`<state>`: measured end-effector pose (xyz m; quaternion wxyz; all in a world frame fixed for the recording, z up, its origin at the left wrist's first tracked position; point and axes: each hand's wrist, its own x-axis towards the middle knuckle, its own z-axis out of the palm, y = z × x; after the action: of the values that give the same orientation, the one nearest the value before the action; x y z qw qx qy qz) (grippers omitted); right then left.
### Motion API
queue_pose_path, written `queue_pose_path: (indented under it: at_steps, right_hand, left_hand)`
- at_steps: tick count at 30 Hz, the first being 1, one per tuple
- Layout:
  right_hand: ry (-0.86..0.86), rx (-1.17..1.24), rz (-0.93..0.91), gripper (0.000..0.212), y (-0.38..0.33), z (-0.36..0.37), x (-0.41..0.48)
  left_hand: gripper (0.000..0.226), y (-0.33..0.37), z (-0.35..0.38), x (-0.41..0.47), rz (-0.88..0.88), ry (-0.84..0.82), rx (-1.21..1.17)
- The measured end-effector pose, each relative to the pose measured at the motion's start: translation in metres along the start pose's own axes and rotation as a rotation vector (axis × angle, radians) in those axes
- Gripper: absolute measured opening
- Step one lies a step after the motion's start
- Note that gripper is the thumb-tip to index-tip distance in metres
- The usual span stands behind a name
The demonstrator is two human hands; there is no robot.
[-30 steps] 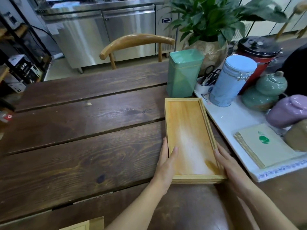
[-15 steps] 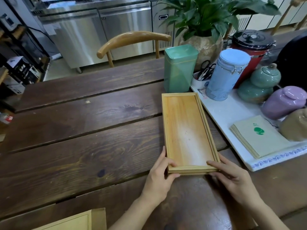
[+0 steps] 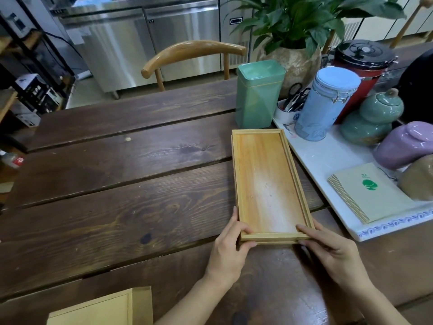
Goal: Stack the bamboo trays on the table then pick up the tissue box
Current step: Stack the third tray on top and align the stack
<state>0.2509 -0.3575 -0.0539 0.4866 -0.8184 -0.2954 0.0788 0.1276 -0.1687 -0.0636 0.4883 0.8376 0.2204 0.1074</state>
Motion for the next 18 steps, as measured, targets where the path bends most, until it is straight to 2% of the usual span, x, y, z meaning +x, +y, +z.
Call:
queue_pose_path:
  at_steps: [2, 4, 7, 10, 13, 18]
  right_hand:
    - [-0.050, 0.005, 0.029, 0.069, -0.002, -0.003, -0.001]
    - [-0.128, 0.037, 0.095, 0.079, -0.002, -0.007, -0.004]
    - [-0.194, 0.176, 0.237, 0.089, 0.003, -0.010, 0.000]
    - [-0.263, -0.010, 0.185, 0.093, -0.001, -0.006, 0.012]
    - [-0.312, -0.103, 0.163, 0.095, -0.007, -0.003, 0.019]
    - [-0.314, -0.102, 0.153, 0.097, -0.003, -0.006, 0.023]
  left_hand:
    - [0.038, -0.001, -0.004, -0.003, -0.020, -0.063, -0.051]
    - [0.066, 0.001, -0.011, -0.003, -0.072, -0.125, -0.183]
    - [0.088, 0.011, -0.020, 0.012, -0.322, -0.033, -0.497]
    - [0.086, 0.018, -0.020, 0.042, -0.446, -0.008, -0.551]
    - [0.073, 0.023, -0.014, 0.068, -0.423, -0.074, -0.559]
    - [0.053, 0.029, -0.007, 0.105, -0.398, -0.001, -0.693]
